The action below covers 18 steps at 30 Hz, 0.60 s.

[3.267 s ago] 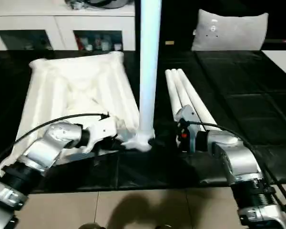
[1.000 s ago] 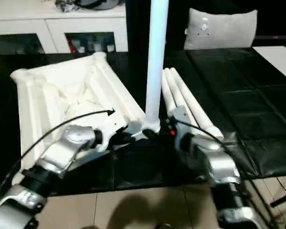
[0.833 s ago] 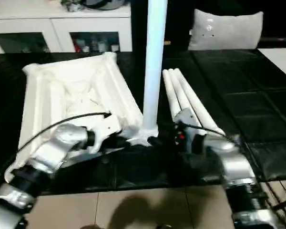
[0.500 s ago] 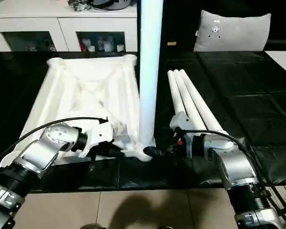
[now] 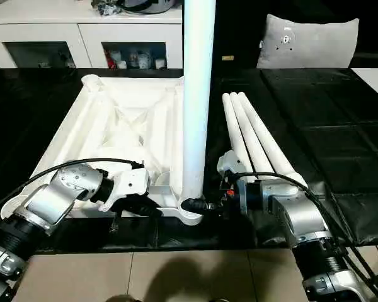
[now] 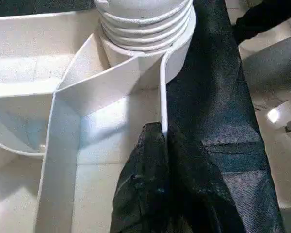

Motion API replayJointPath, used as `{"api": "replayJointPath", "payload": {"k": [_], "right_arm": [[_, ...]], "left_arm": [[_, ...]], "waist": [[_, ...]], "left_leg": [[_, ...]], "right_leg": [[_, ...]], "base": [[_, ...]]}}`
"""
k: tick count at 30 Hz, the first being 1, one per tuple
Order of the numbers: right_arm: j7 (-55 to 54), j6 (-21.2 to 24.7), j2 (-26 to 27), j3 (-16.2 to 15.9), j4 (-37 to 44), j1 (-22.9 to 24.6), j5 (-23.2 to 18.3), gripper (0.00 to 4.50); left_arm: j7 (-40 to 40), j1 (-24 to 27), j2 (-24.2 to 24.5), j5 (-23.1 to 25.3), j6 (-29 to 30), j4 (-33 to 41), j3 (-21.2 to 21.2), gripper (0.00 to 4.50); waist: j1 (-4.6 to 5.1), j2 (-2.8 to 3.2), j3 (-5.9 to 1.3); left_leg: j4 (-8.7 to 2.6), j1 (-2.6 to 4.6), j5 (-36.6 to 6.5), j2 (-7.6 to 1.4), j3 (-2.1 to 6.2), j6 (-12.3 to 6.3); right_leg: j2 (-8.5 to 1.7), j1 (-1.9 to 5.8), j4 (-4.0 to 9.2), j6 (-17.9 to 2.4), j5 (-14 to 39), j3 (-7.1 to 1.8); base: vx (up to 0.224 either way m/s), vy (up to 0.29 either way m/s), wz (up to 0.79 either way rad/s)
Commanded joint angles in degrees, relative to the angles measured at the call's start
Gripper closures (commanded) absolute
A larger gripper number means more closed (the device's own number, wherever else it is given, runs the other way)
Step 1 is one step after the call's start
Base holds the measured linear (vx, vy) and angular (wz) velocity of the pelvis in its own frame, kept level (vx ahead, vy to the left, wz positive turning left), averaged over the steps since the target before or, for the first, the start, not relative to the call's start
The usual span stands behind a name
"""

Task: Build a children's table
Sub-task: Rotate leg to tighten

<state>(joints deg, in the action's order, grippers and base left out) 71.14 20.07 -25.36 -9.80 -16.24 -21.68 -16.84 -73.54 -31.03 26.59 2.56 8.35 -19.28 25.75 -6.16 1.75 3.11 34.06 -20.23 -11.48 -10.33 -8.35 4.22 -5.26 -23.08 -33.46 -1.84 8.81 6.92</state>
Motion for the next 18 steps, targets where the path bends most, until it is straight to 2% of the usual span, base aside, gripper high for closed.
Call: {"api": "replayJointPath", "payload": {"k": [1,2,4,6,8,12,15,16,18], "right_arm": [[0.1,0.8,0.1,-0.4,-0.6,-1.1,-0.6,1.60],[0.1,0.8,0.1,-0.4,-0.6,-1.0,-0.5,1.66],[-0.1,0.7,0.3,-0.5,-0.8,-0.8,-0.4,1.78],[-0.2,1.1,0.6,-0.9,0.0,0.1,-0.3,1.95],[-0.7,2.0,0.9,-0.9,1.0,1.1,-0.6,2.01],[-4.8,3.0,2.8,0.0,1.7,1.9,-0.6,2.02],[-13.7,2.5,6.1,1.1,-1.2,0.6,2.3,2.03],[-21.6,2.3,9.5,2.6,-4.5,-1.2,4.1,2.03],[-27.4,3.3,12.7,4.7,-6.9,-2.8,3.7,2.03]], "left_arm": [[-2.6,-0.4,0.2,0.5,-0.8,0.2,2.0,4.50],[-2.6,-0.4,0.2,0.5,-0.8,0.2,2.0,4.50],[-2.6,-0.3,0.1,0.4,-0.5,0.2,2.0,4.50],[-2.3,0.1,0.0,0.1,0.3,0.6,1.9,4.50],[-1.7,0.6,-0.3,-0.3,1.5,1.2,1.4,4.50],[1.3,1.6,-1.6,-1.2,5.0,2.9,-0.1,4.50],[6.7,1.8,-4.1,-1.3,9.0,3.3,-2.1,4.50],[12.3,1.5,-7.1,-1.2,12.9,3.4,-4.2,4.50],[17.0,0.9,-10.0,-1.4,15.8,2.9,-6.0,4.50]], "waist": [[0.12,-0.36,-4.14],[0.08,-0.01,-4.14],[0.13,-0.28,-4.14],[0.12,-0.22,-4.15],[0.17,-0.38,-4.15],[0.23,-0.30,-4.07],[0.93,-0.15,-3.58],[1.29,-0.26,-3.50],[2.49,-0.26,-3.35]], "left_leg": [[-3.85,-0.29,-8.4,-2.57,-0.06,-3.87],[-3.82,-0.25,-8.5,-2.54,-0.05,-3.81],[-3.84,-0.30,-8.6,-2.53,-0.06,-3.72],[-3.85,-0.28,-8.7,-2.53,-0.06,-3.64],[-3.87,-0.25,-8.7,-2.55,-0.06,-3.60],[-3.93,-0.24,-8.7,-2.57,-0.04,-3.43],[-4.13,-0.04,-11.8,-2.27,-0.01,-2.35],[-4.04,0.05,-13.0,-1.91,-0.01,-1.65],[-3.91,-0.20,-14.4,-1.65,0.22,-0.47]], "right_leg": [[-3.64,3.73,3.95,-9.0,18.2,-3.14],[-3.63,3.71,3.95,-9.1,18.3,-3.14],[-3.57,3.75,3.97,-9.0,18.0,-3.12],[-3.62,3.76,4.00,-8.9,18.3,-3.12],[-3.60,3.76,4.02,-8.8,18.6,-3.11],[-3.68,3.70,4.07,-8.8,18.9,-3.11],[-3.59,3.52,4.83,-7.1,24.7,-2.82],[-3.61,3.49,5.36,-5.6,28.7,-2.54],[-3.58,3.52,5.92,-3.7,32.8,-1.89]], "base": [[0.000,0.000,0.00],[0.000,0.000,0.00],[0.000,0.000,0.00],[0.000,0.000,0.00],[0.000,0.000,0.00],[0.000,0.000,0.00],[0.000,0.000,0.00],[0.000,0.000,0.00],[0.000,0.000,0.00]]}}
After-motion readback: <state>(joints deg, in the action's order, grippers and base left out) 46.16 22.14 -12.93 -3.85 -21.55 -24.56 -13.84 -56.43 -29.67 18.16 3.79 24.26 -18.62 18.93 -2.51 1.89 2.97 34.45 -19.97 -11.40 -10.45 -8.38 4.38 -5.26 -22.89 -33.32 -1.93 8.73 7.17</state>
